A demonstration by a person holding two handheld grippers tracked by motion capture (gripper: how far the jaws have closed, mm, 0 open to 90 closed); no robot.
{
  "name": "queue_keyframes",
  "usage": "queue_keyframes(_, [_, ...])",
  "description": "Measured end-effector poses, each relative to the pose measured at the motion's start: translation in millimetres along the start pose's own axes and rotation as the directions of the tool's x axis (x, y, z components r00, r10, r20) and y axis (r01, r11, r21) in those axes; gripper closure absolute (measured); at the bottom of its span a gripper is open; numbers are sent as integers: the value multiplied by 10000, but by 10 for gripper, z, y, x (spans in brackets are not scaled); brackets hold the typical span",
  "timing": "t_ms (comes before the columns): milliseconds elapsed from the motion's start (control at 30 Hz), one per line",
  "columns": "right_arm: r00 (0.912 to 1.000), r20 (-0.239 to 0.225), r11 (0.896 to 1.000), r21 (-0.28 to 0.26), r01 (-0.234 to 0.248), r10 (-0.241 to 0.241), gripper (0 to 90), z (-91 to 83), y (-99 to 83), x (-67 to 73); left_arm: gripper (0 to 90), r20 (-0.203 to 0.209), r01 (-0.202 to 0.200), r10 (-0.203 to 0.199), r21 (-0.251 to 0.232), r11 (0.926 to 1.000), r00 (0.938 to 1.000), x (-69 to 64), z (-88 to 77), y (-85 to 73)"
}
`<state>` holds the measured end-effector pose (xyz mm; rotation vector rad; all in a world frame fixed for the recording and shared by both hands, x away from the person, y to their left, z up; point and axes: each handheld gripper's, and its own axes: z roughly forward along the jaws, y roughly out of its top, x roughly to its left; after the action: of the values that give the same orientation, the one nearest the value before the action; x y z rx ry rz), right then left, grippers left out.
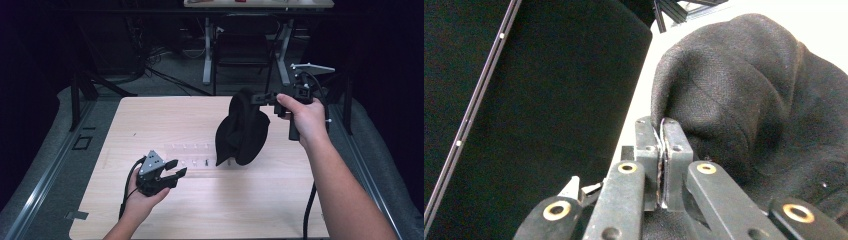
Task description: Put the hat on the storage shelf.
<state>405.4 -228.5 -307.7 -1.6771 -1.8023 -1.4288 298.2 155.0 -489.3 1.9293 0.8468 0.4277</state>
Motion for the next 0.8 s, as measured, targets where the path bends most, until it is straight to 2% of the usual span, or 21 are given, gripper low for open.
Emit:
queue_keyframes(167, [9999,97,10000,12,41,-41,884,53,-3,23,550,122,-139,140,-88,9999,9998,-61,25,63])
queue_keyframes(333, [9999,-100,10000,-49,69,-69,883,123,-13,69,550,253,-178,182,-157,9997,9995,-110,74,105])
queue_keyframes(800, [9978,-578,9992,214,334,-321,883,379,-39,250,555,508,-299,304,-114,9995,9982,-187,166,179])
